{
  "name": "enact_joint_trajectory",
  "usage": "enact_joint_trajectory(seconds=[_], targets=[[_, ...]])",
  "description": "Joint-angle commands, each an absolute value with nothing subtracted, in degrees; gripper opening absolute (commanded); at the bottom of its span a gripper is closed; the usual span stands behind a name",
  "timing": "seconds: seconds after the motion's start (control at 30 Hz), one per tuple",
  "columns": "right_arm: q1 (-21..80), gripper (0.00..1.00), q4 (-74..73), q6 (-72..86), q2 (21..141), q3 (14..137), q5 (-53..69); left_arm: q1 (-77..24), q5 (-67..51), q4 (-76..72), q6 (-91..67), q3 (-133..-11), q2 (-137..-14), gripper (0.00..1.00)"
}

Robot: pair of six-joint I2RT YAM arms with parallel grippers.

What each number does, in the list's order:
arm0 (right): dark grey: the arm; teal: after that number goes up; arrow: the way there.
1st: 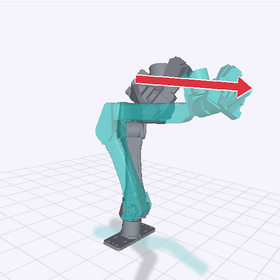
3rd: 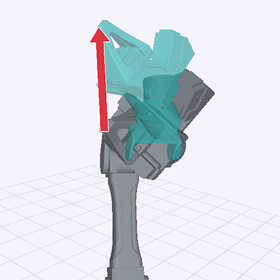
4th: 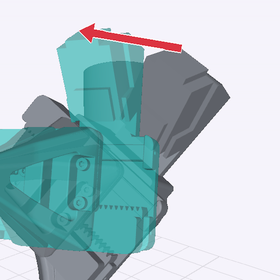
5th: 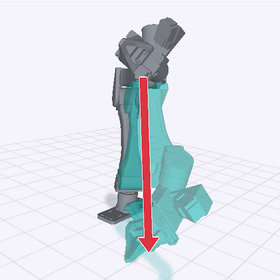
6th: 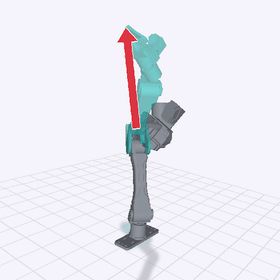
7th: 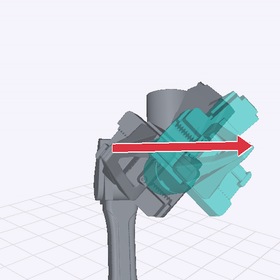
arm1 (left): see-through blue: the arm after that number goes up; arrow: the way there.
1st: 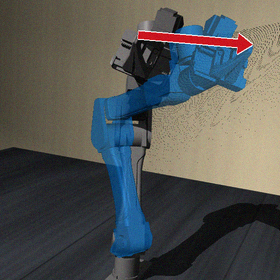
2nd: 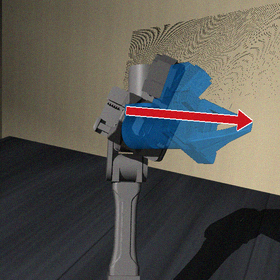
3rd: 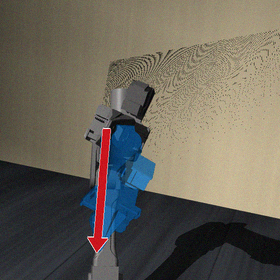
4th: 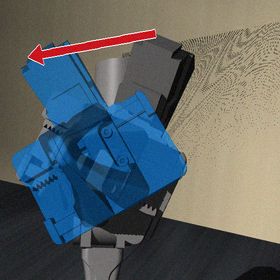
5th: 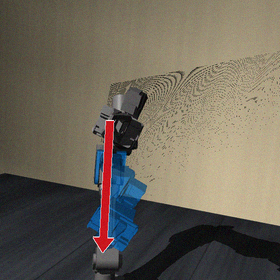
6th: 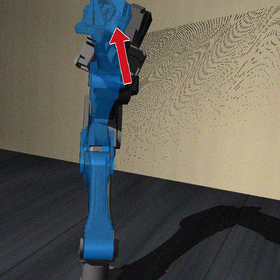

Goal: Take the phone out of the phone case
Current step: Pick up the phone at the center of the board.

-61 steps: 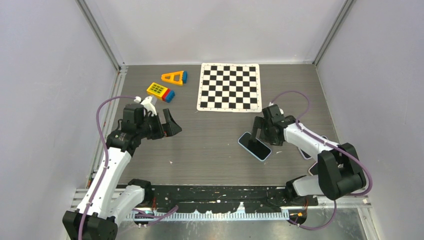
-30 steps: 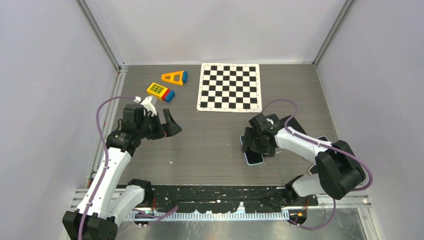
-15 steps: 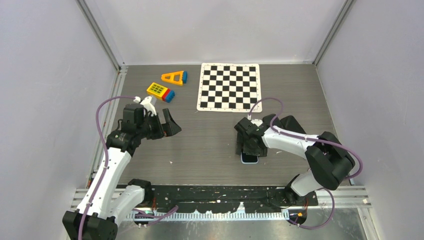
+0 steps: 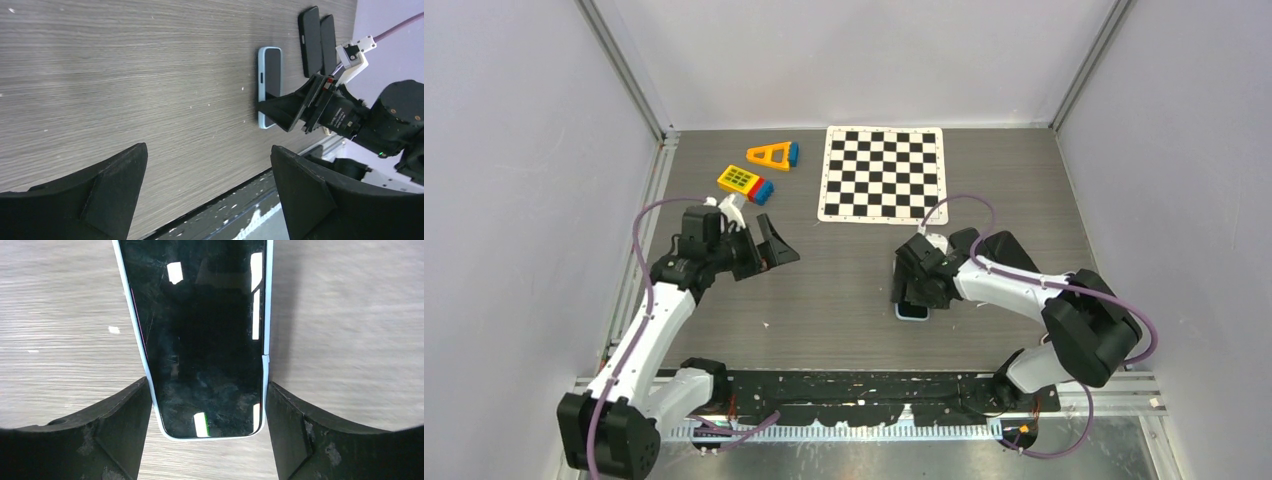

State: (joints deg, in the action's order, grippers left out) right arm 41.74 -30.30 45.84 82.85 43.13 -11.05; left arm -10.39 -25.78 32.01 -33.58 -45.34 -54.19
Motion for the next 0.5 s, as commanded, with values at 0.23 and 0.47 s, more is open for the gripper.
enact_joint_trajectory(seconds=[0.23,0.47], targets=[[42.08,0.39,4.88,49.05,87.43,44.66,11.55,-15.32,-31.59,8.29,-49.34,-42.02,-67.82,0.94],[43.43,0.38,10.29,48.58,93.03,48.59,14.8,-17.99,-23.99,8.87,-52.36,-45.07,-78.82,0.91]])
